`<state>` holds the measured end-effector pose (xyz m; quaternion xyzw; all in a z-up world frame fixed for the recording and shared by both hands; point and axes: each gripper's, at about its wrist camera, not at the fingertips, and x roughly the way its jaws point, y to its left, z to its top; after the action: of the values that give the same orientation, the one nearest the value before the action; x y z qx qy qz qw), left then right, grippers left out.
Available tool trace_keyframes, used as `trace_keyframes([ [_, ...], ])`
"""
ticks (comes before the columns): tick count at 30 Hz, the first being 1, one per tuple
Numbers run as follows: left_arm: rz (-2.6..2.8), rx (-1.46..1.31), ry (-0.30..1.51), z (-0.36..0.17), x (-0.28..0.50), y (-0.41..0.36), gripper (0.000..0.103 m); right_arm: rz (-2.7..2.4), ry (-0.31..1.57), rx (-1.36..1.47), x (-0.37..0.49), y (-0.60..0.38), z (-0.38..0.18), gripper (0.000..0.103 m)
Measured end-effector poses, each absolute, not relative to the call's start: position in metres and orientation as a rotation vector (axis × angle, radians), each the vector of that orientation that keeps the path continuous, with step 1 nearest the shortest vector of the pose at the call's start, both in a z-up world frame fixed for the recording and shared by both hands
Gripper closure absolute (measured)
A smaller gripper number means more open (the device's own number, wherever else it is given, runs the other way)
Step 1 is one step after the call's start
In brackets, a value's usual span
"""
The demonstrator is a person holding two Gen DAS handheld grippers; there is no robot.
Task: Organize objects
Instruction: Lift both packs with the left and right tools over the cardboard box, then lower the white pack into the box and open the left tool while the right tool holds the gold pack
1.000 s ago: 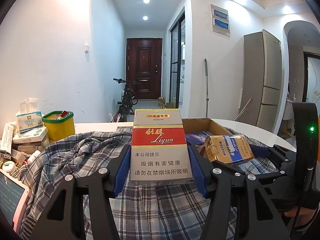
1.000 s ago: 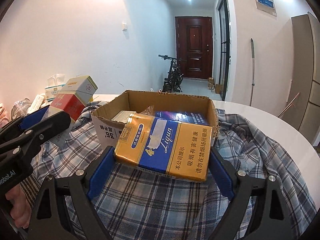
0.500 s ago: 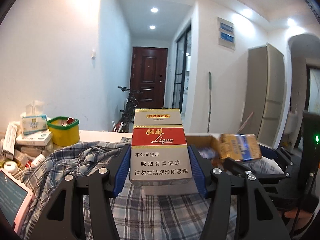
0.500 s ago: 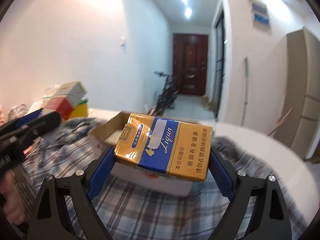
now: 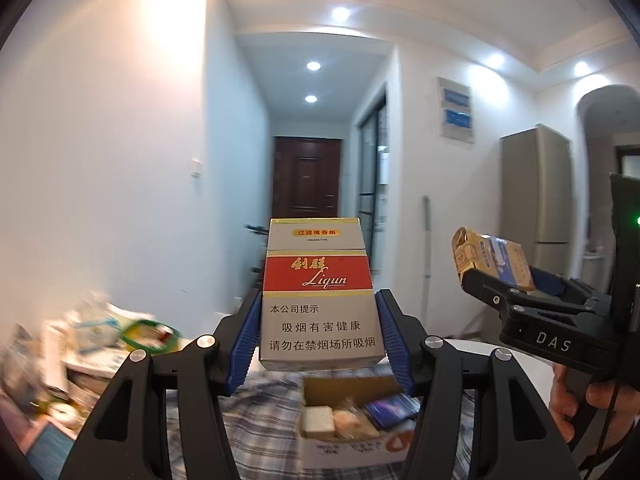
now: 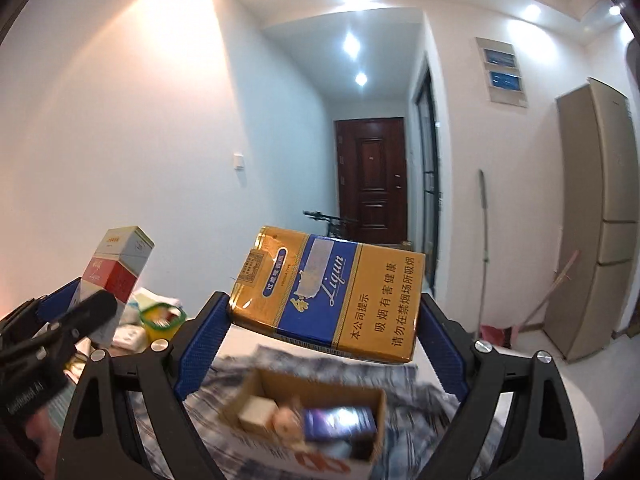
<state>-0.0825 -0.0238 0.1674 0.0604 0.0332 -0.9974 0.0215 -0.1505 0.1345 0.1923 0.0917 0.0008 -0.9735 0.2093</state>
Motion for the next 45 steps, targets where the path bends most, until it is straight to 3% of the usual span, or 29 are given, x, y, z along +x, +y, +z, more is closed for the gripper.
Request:
trace_keyframes([
  [8,-3.157,0.138,0.101,0.179,-0.082,-0.021,0.044,-2.712,-0.032,0.235,-0.156,0.148,0.190,0.013],
  [23,-3.111,0.614,0.060,0.124,-0.189,-0.006,0.044,-2.678,-0.069,0.465,-0.209,0.159,0.158,0.013],
  [30,-3.034,0.911,0.005,0.073,-0.237,-0.007,0.044,-2.657,-0.003,0.582,-0.229,0.150,0.141,0.013],
  [45,-2.943,1.174,-0.013,0.010,-0.271,0.000,0.045,-2.665,0.021,0.727,-0.259,0.154,0.114,0.013],
])
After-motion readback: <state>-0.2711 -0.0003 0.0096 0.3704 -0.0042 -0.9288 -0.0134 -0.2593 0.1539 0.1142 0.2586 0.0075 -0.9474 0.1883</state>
